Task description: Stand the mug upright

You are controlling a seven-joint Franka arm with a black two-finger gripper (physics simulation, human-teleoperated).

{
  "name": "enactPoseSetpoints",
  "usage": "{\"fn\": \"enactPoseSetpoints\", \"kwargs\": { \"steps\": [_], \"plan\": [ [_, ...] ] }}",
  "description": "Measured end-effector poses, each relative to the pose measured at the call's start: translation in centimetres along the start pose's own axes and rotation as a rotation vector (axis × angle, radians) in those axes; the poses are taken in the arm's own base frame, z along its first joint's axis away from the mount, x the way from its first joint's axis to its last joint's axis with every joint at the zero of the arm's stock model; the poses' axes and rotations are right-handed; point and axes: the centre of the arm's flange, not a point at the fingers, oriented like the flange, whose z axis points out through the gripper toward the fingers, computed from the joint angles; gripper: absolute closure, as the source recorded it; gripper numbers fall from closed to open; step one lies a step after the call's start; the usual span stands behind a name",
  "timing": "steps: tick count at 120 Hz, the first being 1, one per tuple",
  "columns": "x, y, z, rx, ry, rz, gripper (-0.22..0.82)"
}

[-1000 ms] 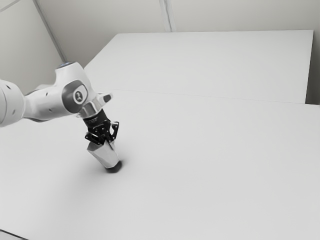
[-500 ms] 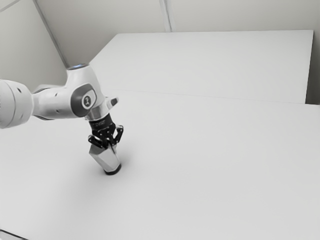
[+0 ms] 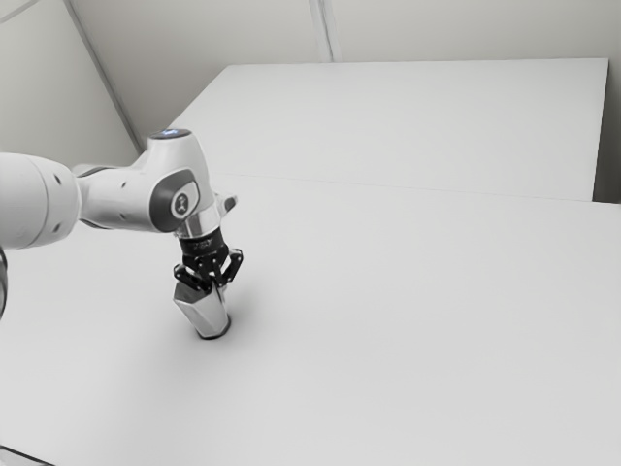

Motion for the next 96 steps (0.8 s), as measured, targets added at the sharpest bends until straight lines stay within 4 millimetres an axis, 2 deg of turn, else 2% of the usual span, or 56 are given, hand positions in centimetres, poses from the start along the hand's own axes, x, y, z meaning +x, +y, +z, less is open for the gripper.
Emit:
{"fn": "enactPoseSetpoints", "kwargs": {
  "steps": [11, 31, 48, 68, 96],
  "plan": [
    [0.1, 0.1, -0.1, 0.000, 0.003, -0.012, 0.75],
    [0.1, 0.2, -0.3, -0.013, 0.003, -0.032, 0.38],
    [0.2, 0.1, -0.5, -0.023, 0.000, -0.050, 0.20],
    [0.4, -0.5, -0.9, -0.037, -0.010, -0.075, 0.09],
    [0.1, -0.6, -2.4, -0.057, -0.024, -0.085, 0.03]
  ]
}}
